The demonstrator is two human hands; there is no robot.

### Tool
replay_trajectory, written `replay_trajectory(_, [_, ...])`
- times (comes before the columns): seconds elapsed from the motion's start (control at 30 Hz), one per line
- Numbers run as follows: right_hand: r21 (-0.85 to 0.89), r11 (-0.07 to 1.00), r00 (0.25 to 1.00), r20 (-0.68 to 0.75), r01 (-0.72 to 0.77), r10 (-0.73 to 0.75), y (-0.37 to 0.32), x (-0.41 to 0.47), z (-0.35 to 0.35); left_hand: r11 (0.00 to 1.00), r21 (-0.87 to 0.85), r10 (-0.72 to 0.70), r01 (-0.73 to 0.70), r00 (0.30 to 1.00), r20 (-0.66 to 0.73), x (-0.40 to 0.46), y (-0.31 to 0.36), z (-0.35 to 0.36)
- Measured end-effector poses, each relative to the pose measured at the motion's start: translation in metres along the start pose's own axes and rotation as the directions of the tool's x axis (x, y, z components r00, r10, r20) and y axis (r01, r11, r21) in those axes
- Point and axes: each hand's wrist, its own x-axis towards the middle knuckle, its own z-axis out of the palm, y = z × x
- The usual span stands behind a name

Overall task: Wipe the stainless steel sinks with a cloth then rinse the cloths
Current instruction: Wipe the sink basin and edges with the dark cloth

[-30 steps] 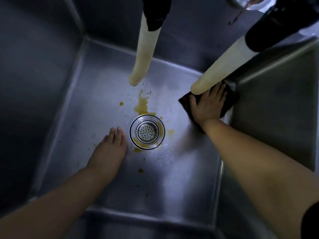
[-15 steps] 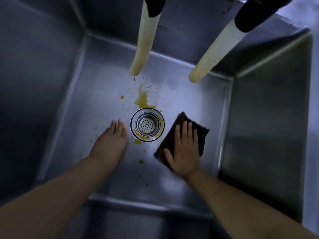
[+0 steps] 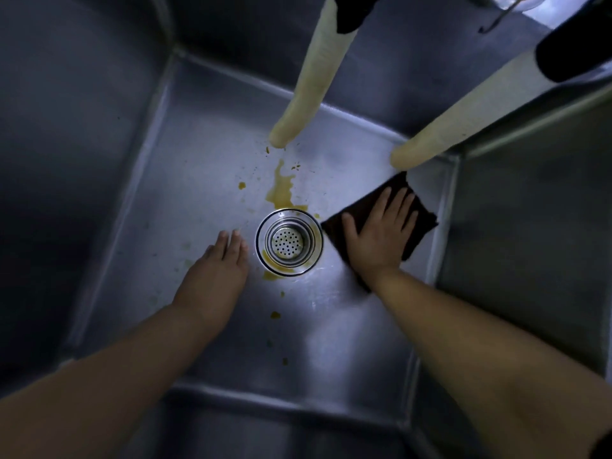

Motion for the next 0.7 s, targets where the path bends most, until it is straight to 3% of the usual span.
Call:
replay_trajectory(0.2, [-0.022,0.975,0.971,-0.094,0.219,-0.221,-0.013,0.068,-0.005,1.0,-0.023,0.003,-0.004,1.0,-0.015,-0.002,0.001,0.004])
replay_trajectory(0.37, [-0.093,0.869,0.872,-0.017,0.486,-0.49,-0.008,0.074,-0.01,0.999,-0.052,-0.003,0.002,1.0,-0.015,-0.002,0.001,0.005])
replay_trajectory(0.7, [-0.068,0.737,0.739,0.121,0.672,-0.663,0.046,-0.078,-0.001,0.995,-0.089,0.056,-0.054,0.998,0.027,-0.014,-0.011,-0.006])
